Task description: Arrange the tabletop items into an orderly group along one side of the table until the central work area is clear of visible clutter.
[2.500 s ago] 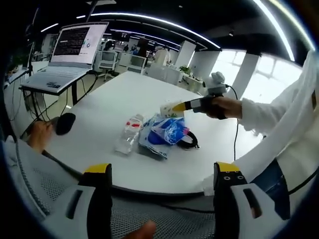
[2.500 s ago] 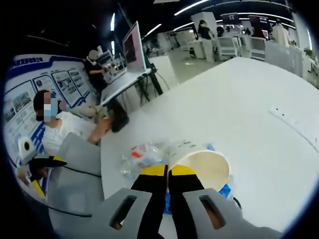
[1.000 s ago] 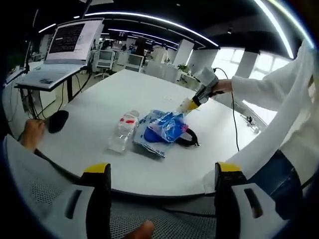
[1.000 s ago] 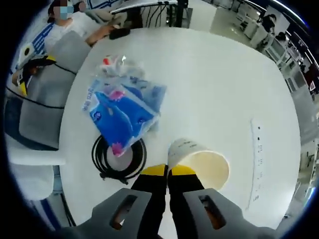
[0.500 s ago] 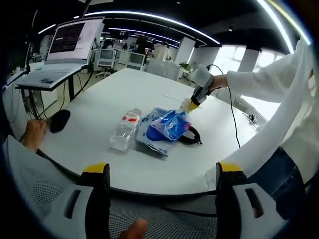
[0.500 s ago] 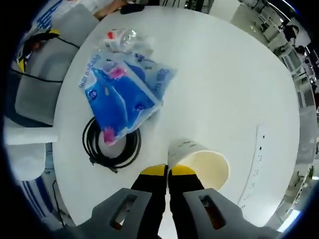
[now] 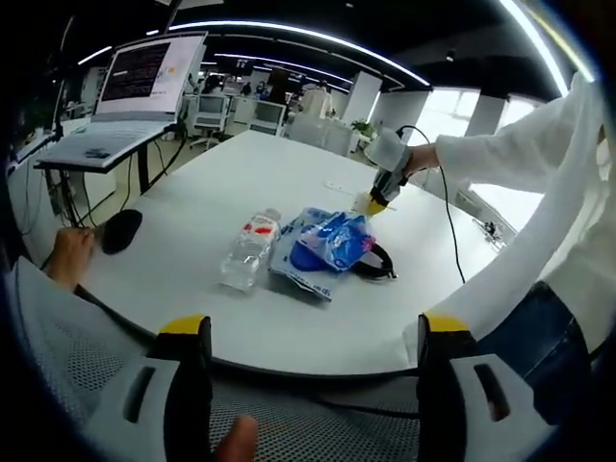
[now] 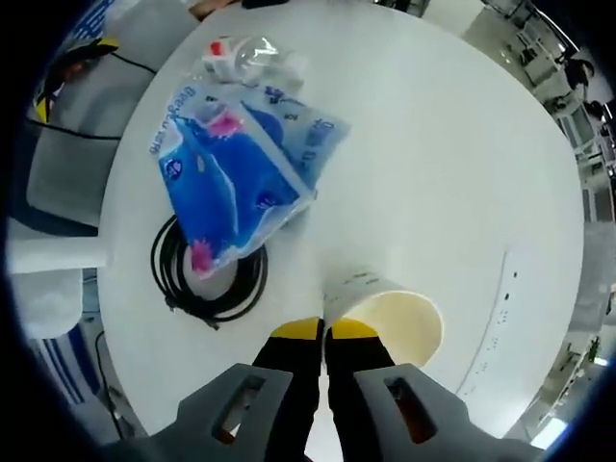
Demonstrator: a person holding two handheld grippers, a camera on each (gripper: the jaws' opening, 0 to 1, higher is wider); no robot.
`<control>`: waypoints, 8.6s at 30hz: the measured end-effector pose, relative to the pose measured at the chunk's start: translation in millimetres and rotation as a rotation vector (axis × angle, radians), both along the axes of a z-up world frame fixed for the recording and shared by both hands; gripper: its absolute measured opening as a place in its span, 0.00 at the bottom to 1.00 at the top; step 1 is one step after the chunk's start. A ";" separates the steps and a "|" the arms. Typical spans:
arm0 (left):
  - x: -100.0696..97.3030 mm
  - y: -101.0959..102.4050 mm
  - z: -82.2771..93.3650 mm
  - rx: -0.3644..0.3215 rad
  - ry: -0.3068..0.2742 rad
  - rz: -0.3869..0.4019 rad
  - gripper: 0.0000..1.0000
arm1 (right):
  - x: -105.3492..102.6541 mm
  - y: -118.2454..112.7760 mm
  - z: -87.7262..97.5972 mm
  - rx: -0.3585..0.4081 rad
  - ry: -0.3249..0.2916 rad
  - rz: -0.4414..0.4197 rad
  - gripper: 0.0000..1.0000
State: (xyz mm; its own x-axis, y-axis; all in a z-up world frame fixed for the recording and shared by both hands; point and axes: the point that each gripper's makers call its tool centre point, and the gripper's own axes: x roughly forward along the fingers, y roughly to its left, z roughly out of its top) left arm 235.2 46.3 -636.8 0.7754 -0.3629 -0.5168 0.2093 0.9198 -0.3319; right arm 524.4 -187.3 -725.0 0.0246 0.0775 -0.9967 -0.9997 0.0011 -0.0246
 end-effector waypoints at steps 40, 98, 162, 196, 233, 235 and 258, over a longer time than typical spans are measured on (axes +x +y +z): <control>-0.1 3.2 -0.2 0.011 -0.011 0.006 0.91 | -1.3 8.7 17.3 0.100 -0.048 -0.101 0.22; -6.0 -9.6 -4.2 -0.019 0.025 -0.083 0.90 | -60.5 -9.9 117.8 0.758 -0.184 -0.647 0.27; 67.8 -3.6 -22.1 0.078 0.130 -0.272 0.82 | -186.3 -15.1 67.3 0.929 -0.034 -1.035 0.33; 195.2 1.4 -101.1 0.074 0.352 -0.203 0.77 | -260.2 -49.5 51.4 0.873 -0.083 -1.312 0.31; 213.3 8.1 -99.4 0.165 0.186 -0.069 0.36 | -253.1 -71.1 64.4 0.995 -0.127 -1.513 0.25; 216.4 9.7 -89.7 0.112 0.158 -0.025 0.35 | -250.2 -72.5 66.7 1.011 -0.130 -1.521 0.25; 206.2 -43.7 26.8 0.043 -0.200 -0.189 0.35 | -200.7 -19.8 110.2 1.223 -0.065 -1.425 0.29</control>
State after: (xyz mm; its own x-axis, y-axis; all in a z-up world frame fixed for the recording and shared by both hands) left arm 441.4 2.5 -609.9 0.7844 -0.4916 -0.3781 0.4357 0.8707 -0.2281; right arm 323.7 -207.1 -614.7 0.7340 0.5423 -0.4088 -0.2317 0.7658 0.5999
